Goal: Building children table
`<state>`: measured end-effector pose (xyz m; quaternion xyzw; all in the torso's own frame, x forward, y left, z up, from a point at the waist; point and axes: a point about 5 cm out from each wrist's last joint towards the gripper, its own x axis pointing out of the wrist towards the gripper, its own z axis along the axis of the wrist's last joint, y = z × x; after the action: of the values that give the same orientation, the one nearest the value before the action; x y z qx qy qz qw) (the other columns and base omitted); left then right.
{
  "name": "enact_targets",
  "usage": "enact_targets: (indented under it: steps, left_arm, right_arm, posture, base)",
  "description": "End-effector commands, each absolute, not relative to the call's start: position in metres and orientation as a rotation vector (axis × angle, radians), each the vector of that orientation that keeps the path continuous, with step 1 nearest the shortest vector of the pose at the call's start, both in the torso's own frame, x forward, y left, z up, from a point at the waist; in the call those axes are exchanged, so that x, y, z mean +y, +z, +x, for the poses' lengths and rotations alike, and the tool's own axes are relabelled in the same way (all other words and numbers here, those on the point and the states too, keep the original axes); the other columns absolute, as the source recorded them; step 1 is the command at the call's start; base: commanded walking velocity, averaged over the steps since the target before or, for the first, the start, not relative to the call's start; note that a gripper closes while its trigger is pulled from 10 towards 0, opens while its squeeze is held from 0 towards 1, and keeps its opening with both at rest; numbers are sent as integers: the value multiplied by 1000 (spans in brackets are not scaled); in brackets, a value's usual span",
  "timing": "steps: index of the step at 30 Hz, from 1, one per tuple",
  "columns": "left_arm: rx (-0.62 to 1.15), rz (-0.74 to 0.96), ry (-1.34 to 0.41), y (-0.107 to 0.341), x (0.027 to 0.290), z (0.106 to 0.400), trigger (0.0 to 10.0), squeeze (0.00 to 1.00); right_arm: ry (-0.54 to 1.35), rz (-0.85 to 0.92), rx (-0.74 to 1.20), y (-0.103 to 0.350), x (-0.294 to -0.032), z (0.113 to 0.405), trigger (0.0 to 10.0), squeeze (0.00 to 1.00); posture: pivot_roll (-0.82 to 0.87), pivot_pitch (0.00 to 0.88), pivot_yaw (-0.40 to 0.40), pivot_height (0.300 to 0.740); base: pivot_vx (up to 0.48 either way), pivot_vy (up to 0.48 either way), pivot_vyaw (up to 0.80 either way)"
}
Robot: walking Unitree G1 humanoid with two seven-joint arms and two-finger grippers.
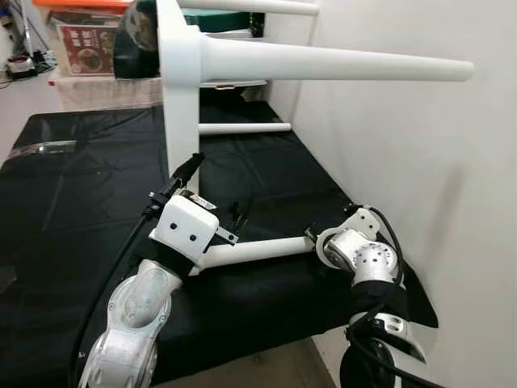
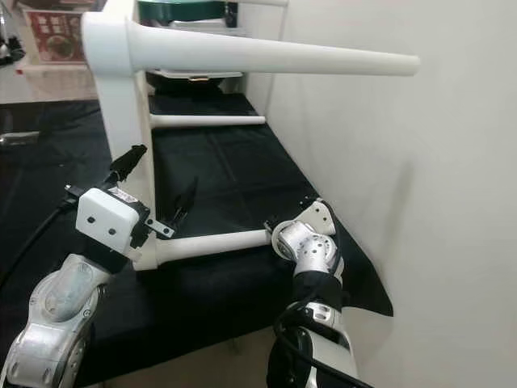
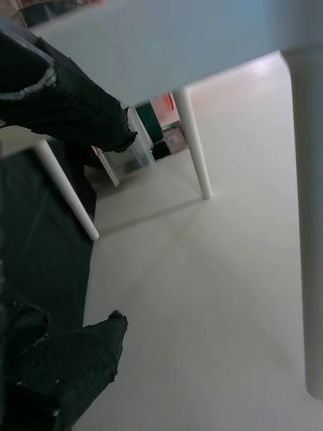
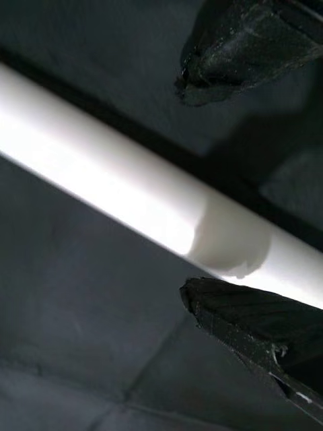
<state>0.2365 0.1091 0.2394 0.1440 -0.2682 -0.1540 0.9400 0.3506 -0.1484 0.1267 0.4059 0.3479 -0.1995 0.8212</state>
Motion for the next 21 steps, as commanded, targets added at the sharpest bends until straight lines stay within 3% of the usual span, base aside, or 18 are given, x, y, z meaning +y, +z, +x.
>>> enact_targets:
  steps: [1, 4, 6, 7, 8, 10, 11, 12, 14, 15, 16, 17, 20, 21]
  left_arm:
    - [-528, 306, -310, 236, 111, 237, 10000, 0]
    - [-513, 306, -307, 232, 113, 239, 10000, 0]
    - [-495, 302, -302, 228, 116, 243, 10000, 0]
    - [-495, 302, -302, 228, 116, 243, 10000, 0]
    - [-482, 302, -297, 224, 118, 247, 10000, 0]
    - [-482, 302, -297, 224, 118, 247, 10000, 0]
    - [-475, 302, -293, 223, 119, 249, 10000, 0]
    - [-475, 302, -293, 223, 119, 249, 10000, 0]
    - [-463, 297, -276, 221, 123, 252, 10000, 0]
    - [-456, 292, -265, 219, 125, 252, 10000, 0]
    - [-452, 288, -259, 218, 126, 252, 10000, 0]
    - [-448, 284, -254, 218, 127, 252, 10000, 0]
    - [-445, 281, -251, 217, 128, 252, 10000, 0]
    - [-429, 277, -241, 213, 130, 253, 10000, 0]
  right_arm:
    - [-441, 894, 785, 118, -149, 338, 10000, 1000]
    - [-407, 885, 747, 134, -160, 326, 10000, 1000]
    - [-161, 743, 627, 162, -155, 328, 10000, 1000]
    - [-161, 743, 627, 162, -155, 328, 10000, 1000]
    - [58, 458, 502, 183, -146, 332, 10000, 1000]
    - [58, 458, 502, 183, -146, 332, 10000, 1000]
    - [155, 283, 420, 193, -140, 333, 10000, 1000]
    - [155, 283, 420, 193, -140, 333, 10000, 1000]
    - [249, -3, 277, 206, -132, 334, 10000, 1000]
    - [228, -184, 166, 211, -134, 339, 10000, 914]
    - [220, -312, 92, 214, -135, 341, 10000, 914]
    - [208, -403, 42, 218, -135, 341, 10000, 553]
    - [202, -453, 15, 221, -136, 340, 10000, 553]
    - [103, -590, -91, 234, -148, 346, 10000, 0]
  posture:
    - [40, 0, -101, 740]
    - [27, 0, -90, 740]
    - [10, 0, -69, 740]
    - [10, 0, -69, 740]
    - [0, 0, -59, 740]
    - [0, 0, -59, 740]
    - [4, 0, -63, 740]
    - [4, 0, -63, 740]
    - [7, 0, -65, 740]
    - [17, 0, -72, 740]
    - [17, 0, -72, 740]
    - [19, 0, -72, 740]
    - [19, 0, -72, 740]
    - [18, 0, -70, 740]
  base:
    - [0, 0, 0]
    - [0, 0, 0]
    - [0, 0, 0]
    - [0, 0, 0]
    - [0, 0, 0]
    - [0, 0, 0]
    - [0, 0, 0]
    - [0, 0, 0]
    - [0, 0, 0]
    - [0, 0, 0]
    - [0, 0, 0]
    - [0, 0, 0]
    - [0, 0, 0]
    - [0, 0, 0]
